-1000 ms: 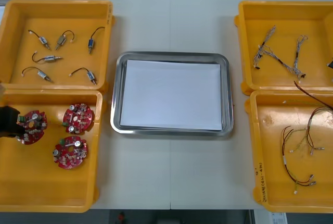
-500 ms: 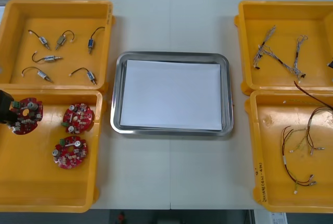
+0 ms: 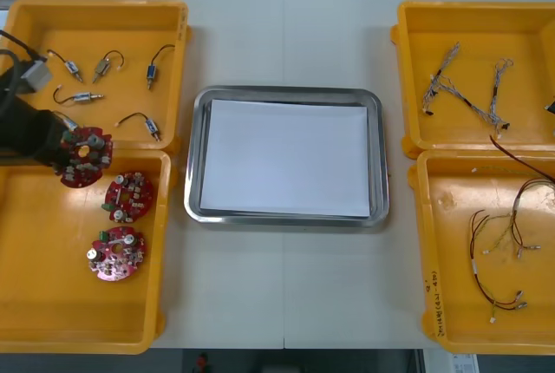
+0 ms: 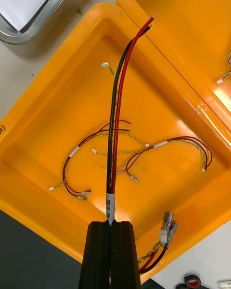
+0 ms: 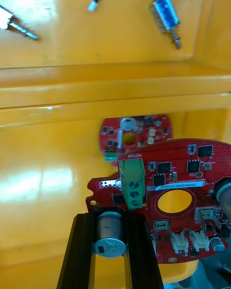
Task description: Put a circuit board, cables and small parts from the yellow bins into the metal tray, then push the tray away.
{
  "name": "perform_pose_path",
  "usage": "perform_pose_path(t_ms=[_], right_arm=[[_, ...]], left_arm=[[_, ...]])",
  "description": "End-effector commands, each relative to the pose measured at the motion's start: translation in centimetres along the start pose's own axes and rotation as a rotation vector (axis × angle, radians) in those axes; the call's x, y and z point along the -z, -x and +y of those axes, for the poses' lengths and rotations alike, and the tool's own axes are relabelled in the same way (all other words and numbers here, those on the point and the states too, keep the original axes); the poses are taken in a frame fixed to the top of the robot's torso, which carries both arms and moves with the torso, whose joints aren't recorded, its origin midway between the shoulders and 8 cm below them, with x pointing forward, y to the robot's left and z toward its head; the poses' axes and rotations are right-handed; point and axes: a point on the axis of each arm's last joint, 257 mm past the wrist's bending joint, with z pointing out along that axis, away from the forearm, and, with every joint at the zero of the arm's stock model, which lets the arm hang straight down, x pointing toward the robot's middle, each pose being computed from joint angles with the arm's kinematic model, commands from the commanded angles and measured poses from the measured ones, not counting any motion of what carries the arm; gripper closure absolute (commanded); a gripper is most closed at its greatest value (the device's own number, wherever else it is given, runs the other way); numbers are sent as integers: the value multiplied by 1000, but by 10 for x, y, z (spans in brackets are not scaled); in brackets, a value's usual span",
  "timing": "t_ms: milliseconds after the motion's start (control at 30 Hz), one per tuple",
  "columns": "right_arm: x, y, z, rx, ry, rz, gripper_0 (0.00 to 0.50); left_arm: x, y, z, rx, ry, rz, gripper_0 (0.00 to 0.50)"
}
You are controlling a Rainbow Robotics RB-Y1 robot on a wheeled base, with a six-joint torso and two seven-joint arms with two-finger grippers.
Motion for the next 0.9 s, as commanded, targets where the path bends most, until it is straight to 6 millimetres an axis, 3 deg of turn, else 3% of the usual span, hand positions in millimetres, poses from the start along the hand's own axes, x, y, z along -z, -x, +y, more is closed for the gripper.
perform_pose_path(t_ms=[33,500,900], right_arm=[[4,8,3,38,-14,-20,500],[4,8,0,36,-24,-18,500],[4,8,-2,33,-31,-19,500]], left_arm=[[5,23,-47,1,-16,-39,500],[-17,32,-147,-150,-63,-6,499],[-60,29,-193,-197,-84,28,498]])
